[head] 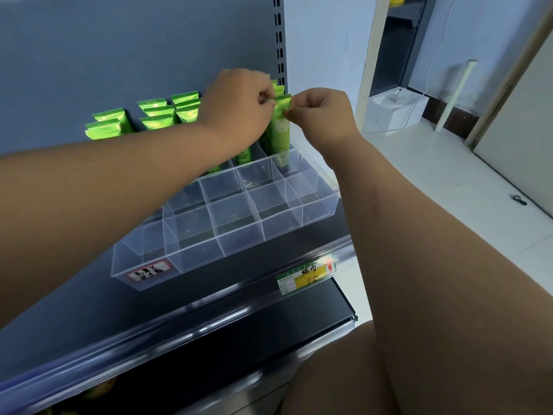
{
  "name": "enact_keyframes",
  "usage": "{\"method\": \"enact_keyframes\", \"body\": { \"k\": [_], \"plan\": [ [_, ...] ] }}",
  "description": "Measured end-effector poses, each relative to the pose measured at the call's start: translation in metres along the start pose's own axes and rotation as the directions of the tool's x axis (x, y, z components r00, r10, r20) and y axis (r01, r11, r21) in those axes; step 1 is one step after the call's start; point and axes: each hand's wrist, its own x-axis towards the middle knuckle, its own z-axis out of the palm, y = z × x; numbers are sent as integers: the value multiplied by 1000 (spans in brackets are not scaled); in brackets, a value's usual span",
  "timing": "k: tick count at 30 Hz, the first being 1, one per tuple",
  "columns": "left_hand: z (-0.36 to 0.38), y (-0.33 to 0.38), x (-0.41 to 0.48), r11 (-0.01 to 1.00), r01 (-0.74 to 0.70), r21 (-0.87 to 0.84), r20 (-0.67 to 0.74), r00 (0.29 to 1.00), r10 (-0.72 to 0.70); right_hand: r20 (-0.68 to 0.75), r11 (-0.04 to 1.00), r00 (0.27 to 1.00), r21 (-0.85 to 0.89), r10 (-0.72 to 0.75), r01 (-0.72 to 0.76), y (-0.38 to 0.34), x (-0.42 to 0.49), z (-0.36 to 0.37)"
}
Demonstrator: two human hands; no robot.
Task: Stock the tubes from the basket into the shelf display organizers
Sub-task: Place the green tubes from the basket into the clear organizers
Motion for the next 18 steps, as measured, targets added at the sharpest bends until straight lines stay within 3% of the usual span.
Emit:
{"method": "enact_keyframes", "body": {
  "k": [18],
  "plan": [
    [5,1,5,982,149,-112,-27,988,-153,-62,994,996,-94,-66,60,-3,1,3]
  ]
}}
